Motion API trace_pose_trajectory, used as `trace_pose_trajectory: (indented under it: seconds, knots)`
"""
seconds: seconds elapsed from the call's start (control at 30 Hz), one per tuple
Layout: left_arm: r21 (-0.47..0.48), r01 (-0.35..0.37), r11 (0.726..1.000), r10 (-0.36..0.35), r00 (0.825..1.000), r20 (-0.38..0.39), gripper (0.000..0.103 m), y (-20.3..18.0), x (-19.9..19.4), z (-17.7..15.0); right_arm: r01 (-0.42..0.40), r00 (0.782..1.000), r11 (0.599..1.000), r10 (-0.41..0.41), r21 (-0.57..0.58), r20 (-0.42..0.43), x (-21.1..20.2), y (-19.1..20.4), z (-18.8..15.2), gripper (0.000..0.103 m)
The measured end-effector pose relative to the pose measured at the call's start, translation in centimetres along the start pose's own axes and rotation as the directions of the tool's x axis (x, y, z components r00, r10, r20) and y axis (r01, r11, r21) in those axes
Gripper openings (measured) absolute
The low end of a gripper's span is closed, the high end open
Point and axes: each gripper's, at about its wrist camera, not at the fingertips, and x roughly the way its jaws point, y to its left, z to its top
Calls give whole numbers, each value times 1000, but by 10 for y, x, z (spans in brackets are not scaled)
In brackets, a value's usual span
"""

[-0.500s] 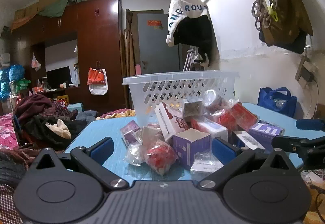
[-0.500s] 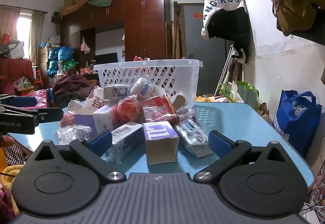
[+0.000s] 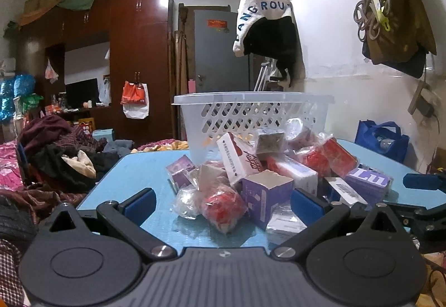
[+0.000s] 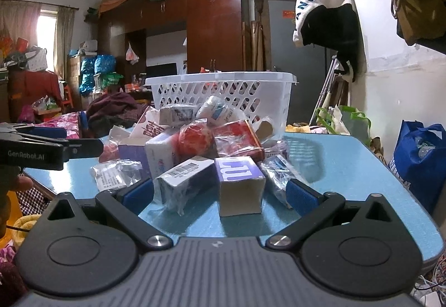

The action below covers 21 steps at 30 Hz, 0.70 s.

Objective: Organize objects

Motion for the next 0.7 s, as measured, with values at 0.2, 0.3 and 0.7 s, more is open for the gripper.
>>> trace_pose_trajectory:
  seconds: [0.2,0.3,0.7]
  knots:
    - [-4,-3,1000,3,1000,4,103,1,0,0,1,1000,1000,-1,8,-6,1,-2,0,103]
    - [2,-1,1000,1,1000,2,103,0,0,0,-7,1000,1000,7,16,-9,0,-4,0,103]
    - [20,1,1000,-1,1000,1,103,-2,0,-1,-6,1000,999,7,43,-25,2,-9,0,103]
